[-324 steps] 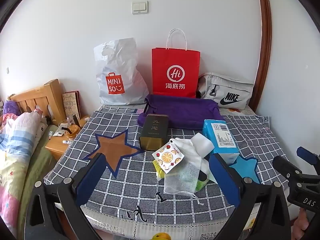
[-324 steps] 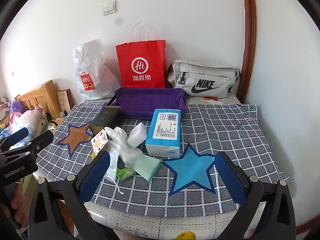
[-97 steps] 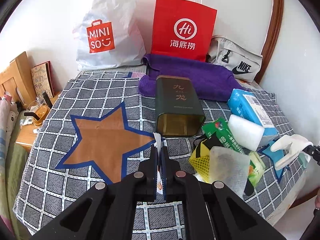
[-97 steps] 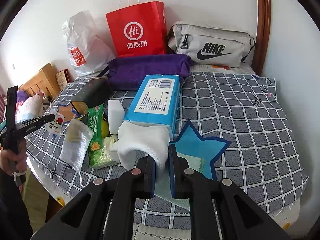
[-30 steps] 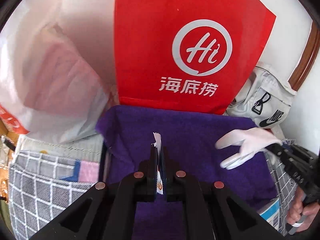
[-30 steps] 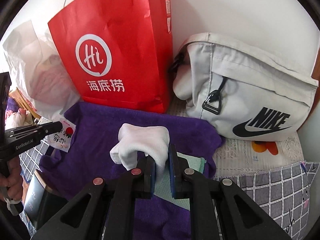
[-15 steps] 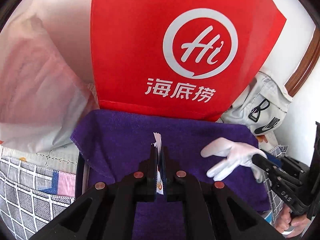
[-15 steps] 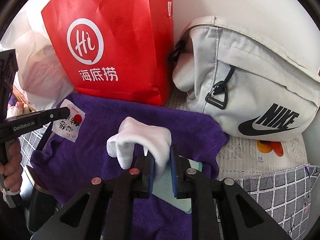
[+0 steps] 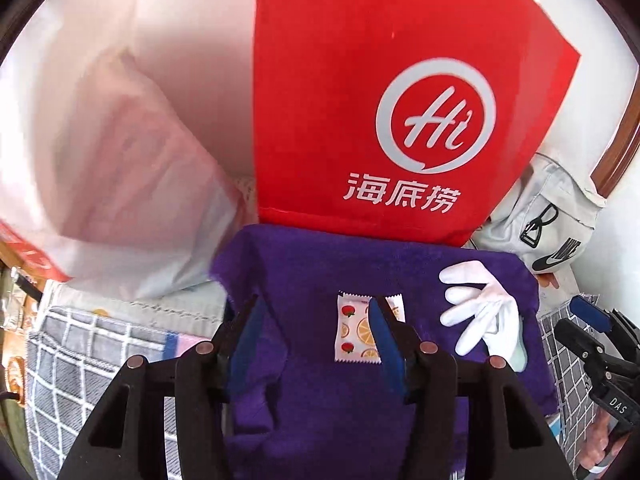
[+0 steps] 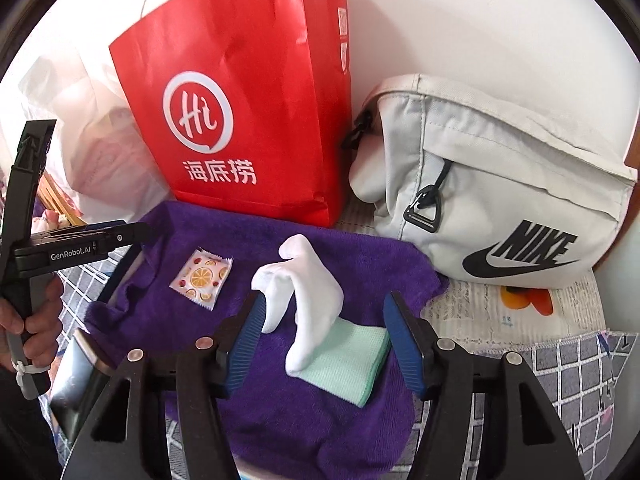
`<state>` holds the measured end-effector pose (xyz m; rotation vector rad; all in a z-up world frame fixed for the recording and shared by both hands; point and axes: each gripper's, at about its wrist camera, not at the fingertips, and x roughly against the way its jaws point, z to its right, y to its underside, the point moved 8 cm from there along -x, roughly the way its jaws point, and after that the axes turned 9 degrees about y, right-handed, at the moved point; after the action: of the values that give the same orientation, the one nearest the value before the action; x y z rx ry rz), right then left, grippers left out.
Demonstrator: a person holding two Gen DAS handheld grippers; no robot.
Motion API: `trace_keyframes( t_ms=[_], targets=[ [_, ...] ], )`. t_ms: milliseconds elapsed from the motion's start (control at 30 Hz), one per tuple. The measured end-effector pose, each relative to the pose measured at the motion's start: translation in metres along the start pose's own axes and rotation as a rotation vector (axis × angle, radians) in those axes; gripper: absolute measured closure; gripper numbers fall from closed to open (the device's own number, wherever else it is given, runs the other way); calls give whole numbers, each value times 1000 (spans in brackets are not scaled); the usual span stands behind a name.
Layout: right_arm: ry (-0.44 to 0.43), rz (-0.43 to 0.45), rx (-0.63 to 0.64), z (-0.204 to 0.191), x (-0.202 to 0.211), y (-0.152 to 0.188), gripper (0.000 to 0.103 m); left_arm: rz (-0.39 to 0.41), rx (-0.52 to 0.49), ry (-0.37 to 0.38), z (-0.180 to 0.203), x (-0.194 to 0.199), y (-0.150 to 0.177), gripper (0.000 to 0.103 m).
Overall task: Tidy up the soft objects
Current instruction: 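Open the left tool over the purple towel while the right tool releases the glove there, then move the left tool to the white mesh bag while the right tool approaches the white sponge block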
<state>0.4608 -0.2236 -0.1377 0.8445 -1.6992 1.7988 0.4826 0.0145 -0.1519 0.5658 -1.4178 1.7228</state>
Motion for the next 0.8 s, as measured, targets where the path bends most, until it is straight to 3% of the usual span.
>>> trace_keyframes(
  t_ms=[200, 433, 800],
  targets=[
    [12, 21, -34, -2, 30, 9, 42, 24, -10, -34, 6, 36, 10, 51],
    [-8, 14, -30, -15, 77, 37, 42, 62, -5, -60, 12, 88, 47, 51],
    [-87, -7, 39, -65, 140, 128, 42, 57, 10, -49, 19, 144, 139, 51]
  ],
)
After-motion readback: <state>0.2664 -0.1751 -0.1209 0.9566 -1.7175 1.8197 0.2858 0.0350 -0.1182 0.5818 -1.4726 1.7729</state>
